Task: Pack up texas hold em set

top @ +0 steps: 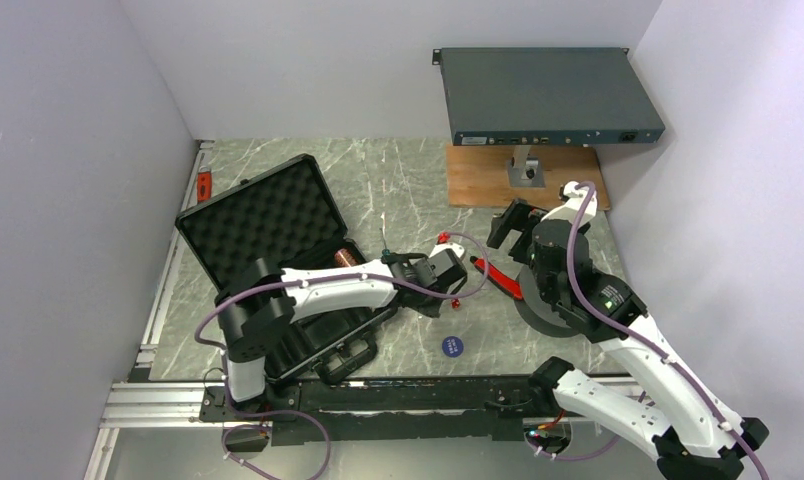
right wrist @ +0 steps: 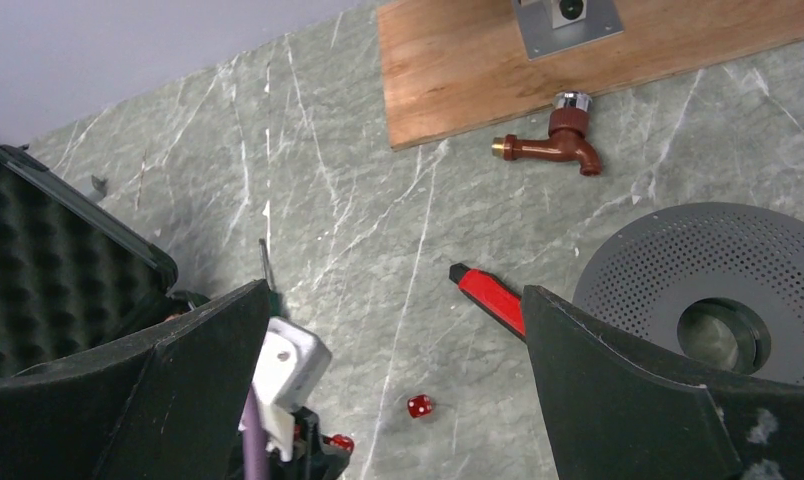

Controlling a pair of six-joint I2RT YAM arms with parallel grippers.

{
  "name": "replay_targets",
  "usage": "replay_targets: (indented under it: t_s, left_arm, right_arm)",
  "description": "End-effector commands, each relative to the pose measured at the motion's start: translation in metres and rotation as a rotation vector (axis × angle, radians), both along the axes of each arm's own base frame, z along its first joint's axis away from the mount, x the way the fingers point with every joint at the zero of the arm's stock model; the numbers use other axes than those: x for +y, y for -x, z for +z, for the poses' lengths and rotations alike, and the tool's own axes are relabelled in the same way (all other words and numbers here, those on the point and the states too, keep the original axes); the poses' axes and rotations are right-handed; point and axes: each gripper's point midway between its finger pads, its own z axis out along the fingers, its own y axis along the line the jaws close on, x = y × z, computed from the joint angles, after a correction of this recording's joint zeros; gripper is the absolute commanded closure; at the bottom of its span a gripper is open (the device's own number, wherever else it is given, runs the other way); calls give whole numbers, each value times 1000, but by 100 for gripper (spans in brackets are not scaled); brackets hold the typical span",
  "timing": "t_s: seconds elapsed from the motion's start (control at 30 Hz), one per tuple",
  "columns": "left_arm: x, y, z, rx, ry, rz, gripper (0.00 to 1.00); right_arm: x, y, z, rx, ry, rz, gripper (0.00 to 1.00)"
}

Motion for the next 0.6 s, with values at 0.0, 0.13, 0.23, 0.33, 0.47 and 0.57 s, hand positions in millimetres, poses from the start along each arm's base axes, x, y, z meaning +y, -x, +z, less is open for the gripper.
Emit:
replay_targets:
  t_s: [0.0, 0.13, 0.23, 0.33, 0.47, 0.57]
  left_arm:
    - [1, -5, 42, -72, 56, -3, 100]
    - [9, -11, 68, -141, 45, -19, 100]
    - [23, -18, 89, -215, 33, -15, 100]
    - [30, -17, 107, -279, 51, -87, 100]
    - [57, -12, 127, -291, 14, -144, 100]
    - [78, -5, 139, -234, 33, -198, 100]
  right_arm:
    - [-7, 2, 12, -35, -19, -27, 0]
    - [-12, 3, 14, -41, -17, -45, 0]
    - [-13, 5, 13, -46, -25, -51, 0]
    - [-12, 5, 12, -43, -32, -49, 0]
    - [-11, 5, 9, -33, -40, -46, 0]
    - [-10, 6, 6, -30, -49, -42, 0]
